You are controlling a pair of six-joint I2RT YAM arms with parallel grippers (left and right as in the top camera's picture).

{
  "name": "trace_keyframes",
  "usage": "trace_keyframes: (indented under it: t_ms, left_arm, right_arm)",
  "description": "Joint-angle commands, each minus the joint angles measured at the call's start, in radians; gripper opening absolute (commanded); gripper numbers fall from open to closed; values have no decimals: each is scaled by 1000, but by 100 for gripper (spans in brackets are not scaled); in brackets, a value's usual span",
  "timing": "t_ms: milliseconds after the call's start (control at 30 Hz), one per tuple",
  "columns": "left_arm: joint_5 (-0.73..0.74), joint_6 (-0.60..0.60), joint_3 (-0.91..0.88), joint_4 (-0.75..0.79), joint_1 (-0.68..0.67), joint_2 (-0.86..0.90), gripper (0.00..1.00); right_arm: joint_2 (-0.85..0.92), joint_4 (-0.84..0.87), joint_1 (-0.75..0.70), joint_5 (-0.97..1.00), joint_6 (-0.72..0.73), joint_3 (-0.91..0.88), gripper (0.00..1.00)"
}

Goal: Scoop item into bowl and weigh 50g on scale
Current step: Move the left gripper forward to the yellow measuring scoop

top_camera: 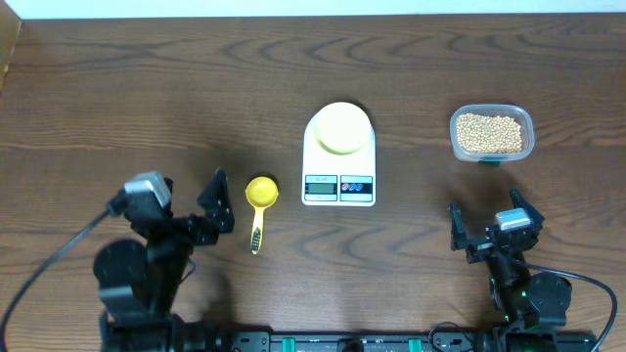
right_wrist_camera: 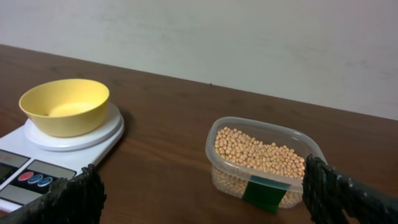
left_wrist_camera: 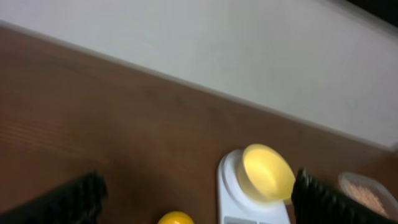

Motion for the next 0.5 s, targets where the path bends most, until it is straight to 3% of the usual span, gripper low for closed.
trace_keyframes:
  t_ms: [0,233,467]
  left_arm:
    - [94,-9,170,-116,2,135,98]
    - [105,31,394,-462,2,340,98]
    - [36,37,392,-596,2,467,98]
  right_arm:
    - [-1,-3,8,8,-6,-3,99]
    - [-1,-3,8,8,-6,-3,99]
    - [-1,-3,8,8,-7,-3,99]
